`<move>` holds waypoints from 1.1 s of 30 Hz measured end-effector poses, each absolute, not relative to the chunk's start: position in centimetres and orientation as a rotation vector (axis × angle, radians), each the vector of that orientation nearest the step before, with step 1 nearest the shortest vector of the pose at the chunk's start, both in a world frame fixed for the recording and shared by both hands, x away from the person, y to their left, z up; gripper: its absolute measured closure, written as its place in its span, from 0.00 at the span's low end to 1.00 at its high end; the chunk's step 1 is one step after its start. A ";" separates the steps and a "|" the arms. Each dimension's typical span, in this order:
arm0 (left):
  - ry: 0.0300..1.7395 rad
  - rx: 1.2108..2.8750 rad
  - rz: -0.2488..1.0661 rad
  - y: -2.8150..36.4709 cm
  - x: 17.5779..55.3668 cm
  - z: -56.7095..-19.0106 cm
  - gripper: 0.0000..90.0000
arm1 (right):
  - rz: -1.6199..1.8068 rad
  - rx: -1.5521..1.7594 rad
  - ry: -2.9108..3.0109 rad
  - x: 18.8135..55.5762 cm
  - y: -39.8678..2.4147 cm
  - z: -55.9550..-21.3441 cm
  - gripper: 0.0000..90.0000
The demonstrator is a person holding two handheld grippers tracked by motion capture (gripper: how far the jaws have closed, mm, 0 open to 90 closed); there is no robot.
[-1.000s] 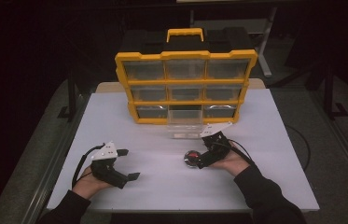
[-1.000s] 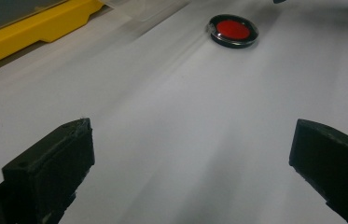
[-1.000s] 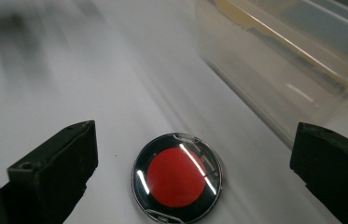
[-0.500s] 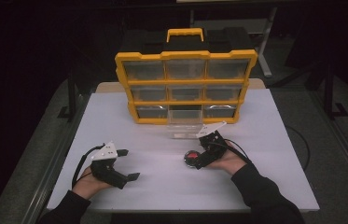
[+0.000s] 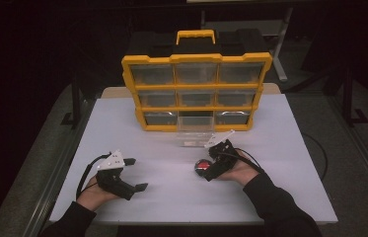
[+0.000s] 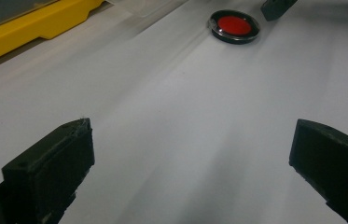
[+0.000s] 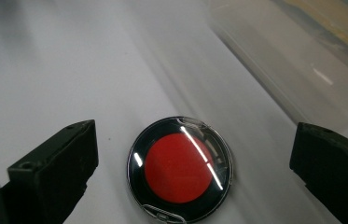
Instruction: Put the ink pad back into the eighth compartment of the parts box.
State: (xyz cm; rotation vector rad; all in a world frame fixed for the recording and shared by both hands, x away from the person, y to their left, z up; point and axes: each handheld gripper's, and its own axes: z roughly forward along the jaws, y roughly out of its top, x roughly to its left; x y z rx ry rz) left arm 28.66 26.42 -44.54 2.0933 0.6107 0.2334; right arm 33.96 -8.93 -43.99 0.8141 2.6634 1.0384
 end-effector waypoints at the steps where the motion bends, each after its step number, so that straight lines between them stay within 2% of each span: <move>1: 0.611 2.093 0.233 26.4 28.7 -44.5 0.00 | 1.034 0.811 2.666 34.0 -8.9 -44.1 0.00; 23: 0.613 2.094 0.235 26.4 28.7 -44.6 0.00 | 0.941 0.774 2.730 34.0 -7.9 -45.6 0.01; 33: 0.609 2.094 0.234 26.4 28.7 -44.6 0.00 | 0.909 0.759 2.736 33.9 -7.7 -45.8 0.04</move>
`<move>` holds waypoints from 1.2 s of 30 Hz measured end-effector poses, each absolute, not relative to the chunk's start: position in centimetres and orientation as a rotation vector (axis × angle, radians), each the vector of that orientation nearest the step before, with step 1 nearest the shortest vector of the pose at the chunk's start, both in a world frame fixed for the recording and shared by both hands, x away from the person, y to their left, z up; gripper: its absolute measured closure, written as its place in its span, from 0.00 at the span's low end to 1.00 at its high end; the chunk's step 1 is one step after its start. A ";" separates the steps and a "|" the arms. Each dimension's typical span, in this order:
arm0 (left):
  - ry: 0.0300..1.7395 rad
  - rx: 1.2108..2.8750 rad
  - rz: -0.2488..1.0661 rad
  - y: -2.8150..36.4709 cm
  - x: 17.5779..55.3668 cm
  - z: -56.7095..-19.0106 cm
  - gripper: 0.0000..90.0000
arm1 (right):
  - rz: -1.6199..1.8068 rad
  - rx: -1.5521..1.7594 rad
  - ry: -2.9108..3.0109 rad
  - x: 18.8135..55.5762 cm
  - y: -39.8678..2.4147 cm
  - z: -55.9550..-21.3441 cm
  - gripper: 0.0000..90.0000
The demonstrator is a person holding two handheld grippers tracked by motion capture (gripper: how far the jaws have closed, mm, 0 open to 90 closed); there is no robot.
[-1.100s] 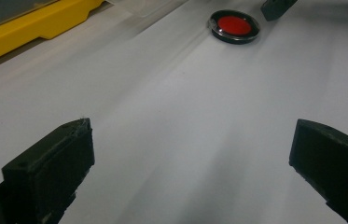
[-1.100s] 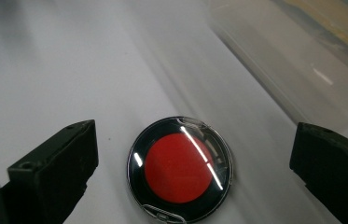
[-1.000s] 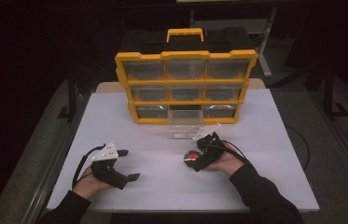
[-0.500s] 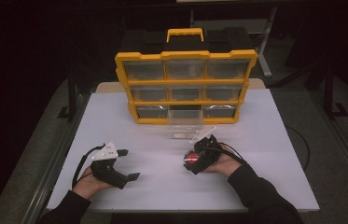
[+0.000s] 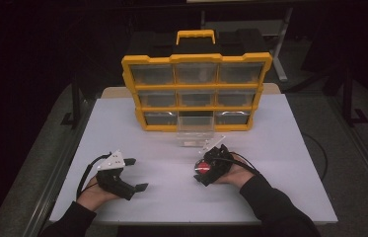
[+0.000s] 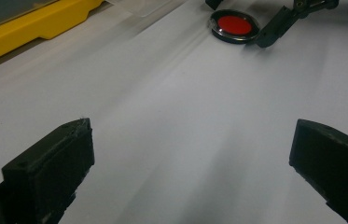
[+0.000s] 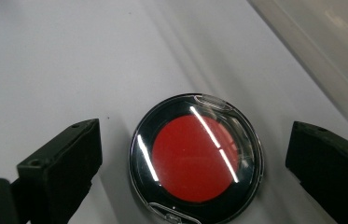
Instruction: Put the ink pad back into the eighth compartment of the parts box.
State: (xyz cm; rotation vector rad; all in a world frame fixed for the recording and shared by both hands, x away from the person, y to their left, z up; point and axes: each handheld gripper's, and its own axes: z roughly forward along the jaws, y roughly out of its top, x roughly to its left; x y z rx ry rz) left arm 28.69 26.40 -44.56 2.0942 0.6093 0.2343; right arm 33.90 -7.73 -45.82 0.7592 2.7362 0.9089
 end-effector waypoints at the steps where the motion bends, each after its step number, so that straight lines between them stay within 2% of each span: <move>1: 0.609 2.095 0.235 26.4 28.7 -44.6 0.00 | 0.908 0.759 2.737 33.9 -7.7 -45.8 0.04; 36: 0.616 2.101 0.233 26.4 28.7 -44.6 0.00 | 0.896 0.713 2.742 33.8 -8.0 -45.5 0.25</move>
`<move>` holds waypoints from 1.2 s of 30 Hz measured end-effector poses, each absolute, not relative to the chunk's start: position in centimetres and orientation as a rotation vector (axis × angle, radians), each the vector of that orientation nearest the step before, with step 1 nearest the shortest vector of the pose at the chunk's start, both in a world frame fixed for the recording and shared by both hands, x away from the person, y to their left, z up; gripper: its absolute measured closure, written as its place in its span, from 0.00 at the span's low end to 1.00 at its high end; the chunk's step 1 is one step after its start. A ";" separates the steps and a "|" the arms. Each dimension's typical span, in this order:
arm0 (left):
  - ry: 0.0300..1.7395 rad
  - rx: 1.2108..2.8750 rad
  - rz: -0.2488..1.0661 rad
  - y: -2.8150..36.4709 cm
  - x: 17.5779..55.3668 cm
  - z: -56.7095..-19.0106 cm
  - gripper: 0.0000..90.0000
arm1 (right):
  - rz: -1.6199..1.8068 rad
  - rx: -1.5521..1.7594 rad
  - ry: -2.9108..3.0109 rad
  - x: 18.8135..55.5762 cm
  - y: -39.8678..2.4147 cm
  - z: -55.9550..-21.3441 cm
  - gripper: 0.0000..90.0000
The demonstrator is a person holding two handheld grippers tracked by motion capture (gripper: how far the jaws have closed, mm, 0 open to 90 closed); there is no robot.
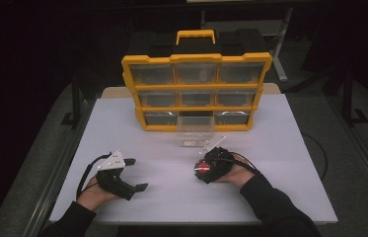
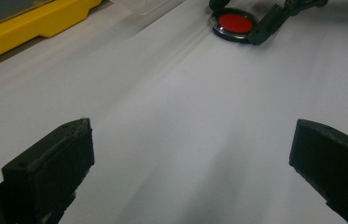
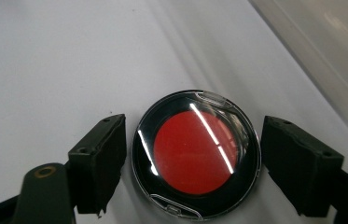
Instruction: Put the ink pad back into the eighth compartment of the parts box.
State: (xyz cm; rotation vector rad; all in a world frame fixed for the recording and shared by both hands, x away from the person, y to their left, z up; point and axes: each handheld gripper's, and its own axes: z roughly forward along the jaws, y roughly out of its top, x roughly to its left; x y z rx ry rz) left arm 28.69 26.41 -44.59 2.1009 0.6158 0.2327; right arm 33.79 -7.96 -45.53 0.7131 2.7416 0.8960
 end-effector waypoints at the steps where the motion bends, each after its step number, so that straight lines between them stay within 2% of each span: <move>1: 0.616 2.101 0.232 26.4 28.7 -44.6 0.00 | 0.895 0.722 2.741 33.8 -7.9 -45.5 0.26; 12: 0.618 2.104 0.233 26.4 28.7 -44.6 0.00 | 0.897 0.727 2.742 33.7 -8.0 -45.4 0.30; 36: 0.620 2.106 0.231 26.4 28.7 -44.7 0.00 | 0.897 0.759 2.728 33.8 -8.6 -44.9 0.32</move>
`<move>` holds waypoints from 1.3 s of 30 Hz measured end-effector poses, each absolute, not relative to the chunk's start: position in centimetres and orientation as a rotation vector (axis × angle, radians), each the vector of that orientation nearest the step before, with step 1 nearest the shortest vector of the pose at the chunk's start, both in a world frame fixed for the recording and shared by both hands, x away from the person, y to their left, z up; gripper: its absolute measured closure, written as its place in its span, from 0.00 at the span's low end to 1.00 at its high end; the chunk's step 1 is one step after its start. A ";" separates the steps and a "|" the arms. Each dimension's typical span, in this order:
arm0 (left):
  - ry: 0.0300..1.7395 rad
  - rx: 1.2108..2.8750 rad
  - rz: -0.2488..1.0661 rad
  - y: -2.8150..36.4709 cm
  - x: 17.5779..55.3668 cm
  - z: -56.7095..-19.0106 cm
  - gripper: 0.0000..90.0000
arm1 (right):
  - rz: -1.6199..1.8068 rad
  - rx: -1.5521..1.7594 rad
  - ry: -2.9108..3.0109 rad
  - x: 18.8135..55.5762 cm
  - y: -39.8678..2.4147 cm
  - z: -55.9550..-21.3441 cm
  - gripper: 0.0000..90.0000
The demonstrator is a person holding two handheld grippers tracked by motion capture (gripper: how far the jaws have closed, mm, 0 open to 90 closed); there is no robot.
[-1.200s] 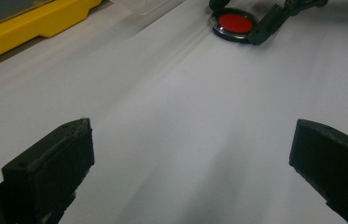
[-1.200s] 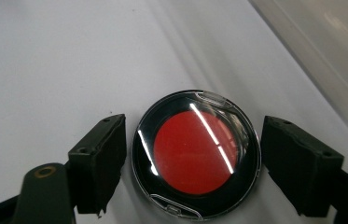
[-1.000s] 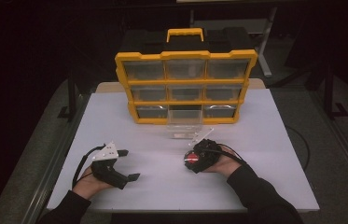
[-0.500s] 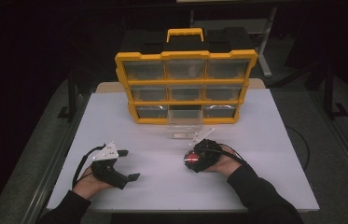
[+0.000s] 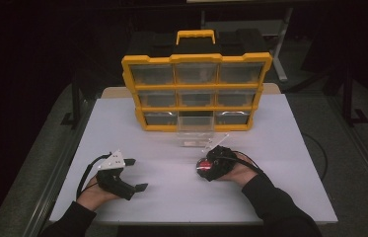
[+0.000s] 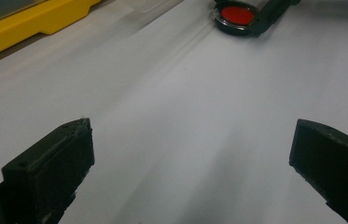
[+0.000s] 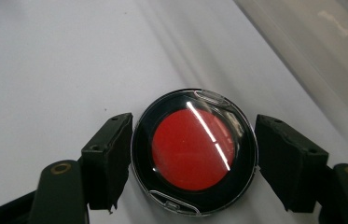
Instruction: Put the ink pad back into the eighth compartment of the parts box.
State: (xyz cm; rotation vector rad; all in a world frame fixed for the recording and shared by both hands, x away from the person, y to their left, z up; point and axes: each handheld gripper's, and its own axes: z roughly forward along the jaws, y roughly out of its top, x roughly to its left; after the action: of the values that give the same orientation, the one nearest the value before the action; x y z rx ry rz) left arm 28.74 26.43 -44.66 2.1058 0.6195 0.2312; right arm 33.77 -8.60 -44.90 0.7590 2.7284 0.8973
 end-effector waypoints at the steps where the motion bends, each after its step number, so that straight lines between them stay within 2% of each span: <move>1: 0.619 2.106 0.231 26.4 28.7 -44.7 0.00 | 0.896 0.762 2.729 33.8 -8.7 -44.8 0.32; 39: 0.620 2.103 0.231 26.5 28.7 -44.6 0.00 | 0.863 0.850 2.711 34.1 -11.6 -43.3 0.32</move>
State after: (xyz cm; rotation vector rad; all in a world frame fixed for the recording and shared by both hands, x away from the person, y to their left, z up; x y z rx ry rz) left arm 28.69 26.49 -44.61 2.1034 0.6195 0.2311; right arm 34.13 -11.56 -43.27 0.8502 2.7110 0.8634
